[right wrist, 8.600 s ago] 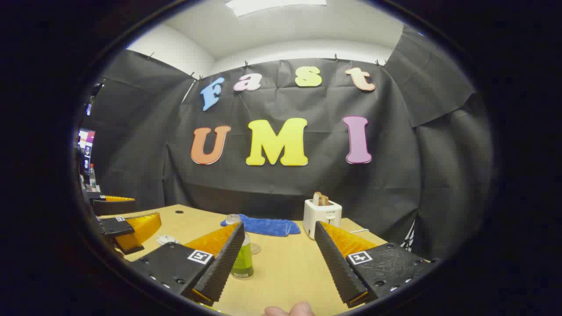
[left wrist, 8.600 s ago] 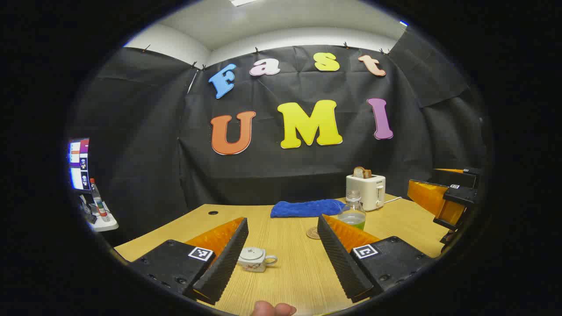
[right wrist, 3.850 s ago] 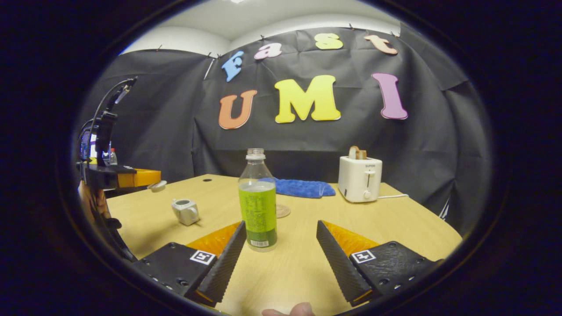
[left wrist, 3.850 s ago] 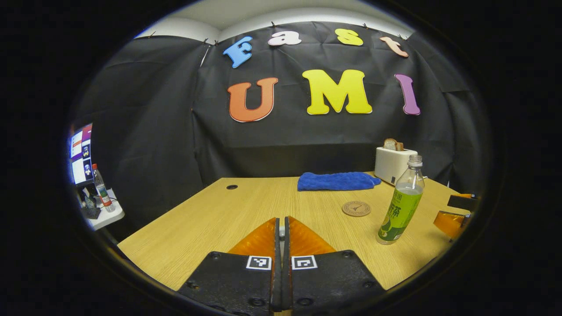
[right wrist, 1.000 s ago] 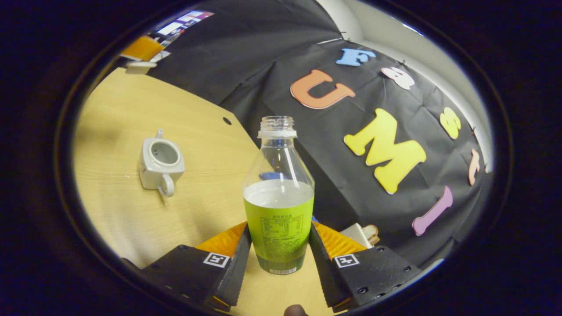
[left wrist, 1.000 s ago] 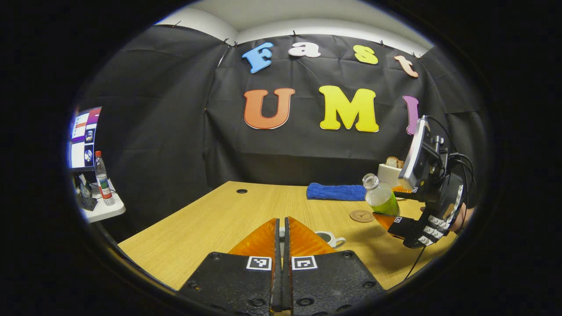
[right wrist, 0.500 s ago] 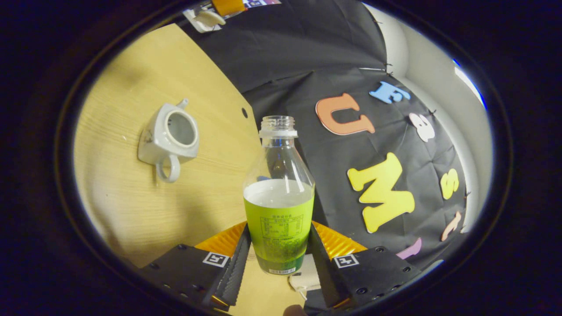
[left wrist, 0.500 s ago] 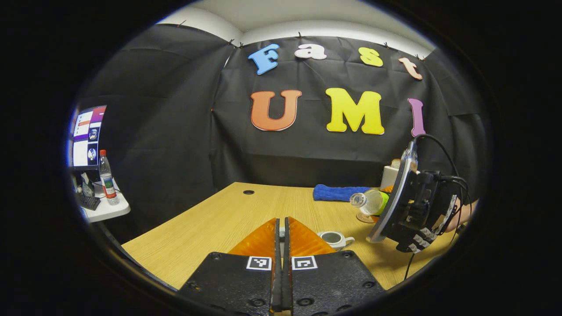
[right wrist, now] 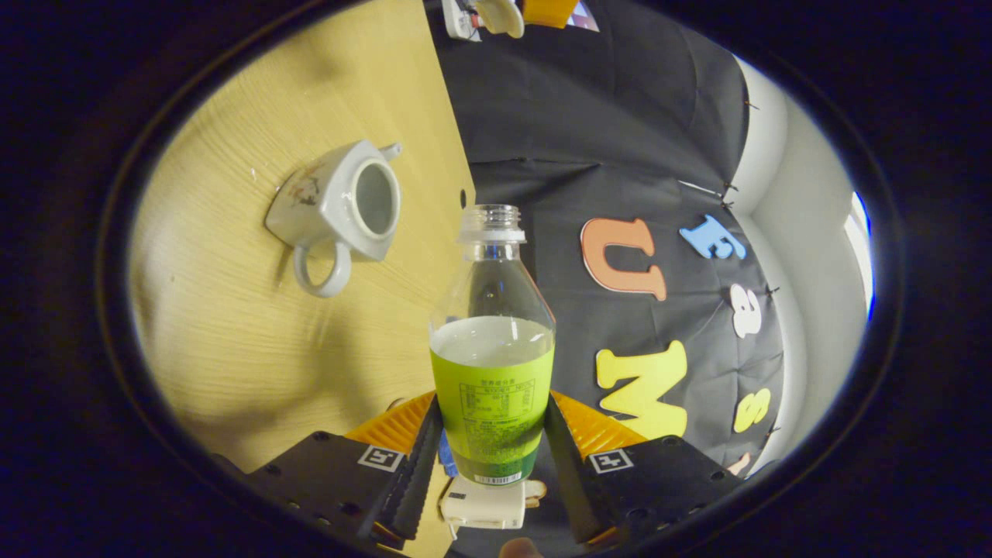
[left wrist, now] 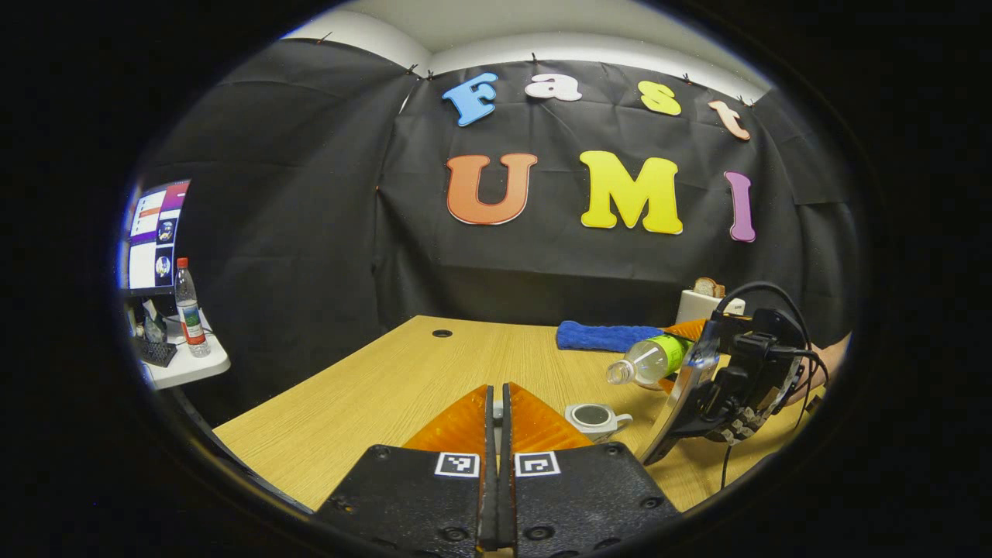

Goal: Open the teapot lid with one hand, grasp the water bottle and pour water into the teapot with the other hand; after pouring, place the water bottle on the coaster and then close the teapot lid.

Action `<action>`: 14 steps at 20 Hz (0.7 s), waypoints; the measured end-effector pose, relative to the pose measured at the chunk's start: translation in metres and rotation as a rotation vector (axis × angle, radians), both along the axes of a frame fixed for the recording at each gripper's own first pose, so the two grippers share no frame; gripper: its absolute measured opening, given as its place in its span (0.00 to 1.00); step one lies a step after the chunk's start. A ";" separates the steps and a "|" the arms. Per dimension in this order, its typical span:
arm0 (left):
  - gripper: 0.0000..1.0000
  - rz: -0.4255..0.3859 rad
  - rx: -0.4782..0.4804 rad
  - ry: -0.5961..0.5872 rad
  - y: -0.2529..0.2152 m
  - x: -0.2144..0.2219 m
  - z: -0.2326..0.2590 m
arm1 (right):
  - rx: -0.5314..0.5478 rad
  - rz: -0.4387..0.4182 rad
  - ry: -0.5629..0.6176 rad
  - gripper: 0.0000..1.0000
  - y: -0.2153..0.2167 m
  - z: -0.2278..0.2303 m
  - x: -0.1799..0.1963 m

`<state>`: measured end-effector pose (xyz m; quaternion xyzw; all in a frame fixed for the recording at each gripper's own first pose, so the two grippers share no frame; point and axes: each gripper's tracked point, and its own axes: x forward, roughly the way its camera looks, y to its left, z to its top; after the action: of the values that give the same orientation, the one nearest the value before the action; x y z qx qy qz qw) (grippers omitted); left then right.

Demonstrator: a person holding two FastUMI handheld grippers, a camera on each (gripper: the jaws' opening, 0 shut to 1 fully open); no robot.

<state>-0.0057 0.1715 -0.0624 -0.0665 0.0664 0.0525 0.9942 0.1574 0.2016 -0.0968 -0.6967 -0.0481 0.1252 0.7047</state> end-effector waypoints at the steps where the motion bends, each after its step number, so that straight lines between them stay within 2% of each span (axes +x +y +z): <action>1: 0.02 0.001 -0.001 0.002 0.000 0.000 0.000 | -0.015 0.001 -0.005 0.72 -0.001 0.003 0.001; 14: 0.02 -0.001 0.007 -0.001 0.001 0.000 0.000 | -0.266 0.079 -0.092 0.71 0.004 -0.002 0.000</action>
<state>-0.0056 0.1723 -0.0625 -0.0631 0.0659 0.0521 0.9945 0.1575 0.2056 -0.0989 -0.7865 -0.0907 0.1263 0.5977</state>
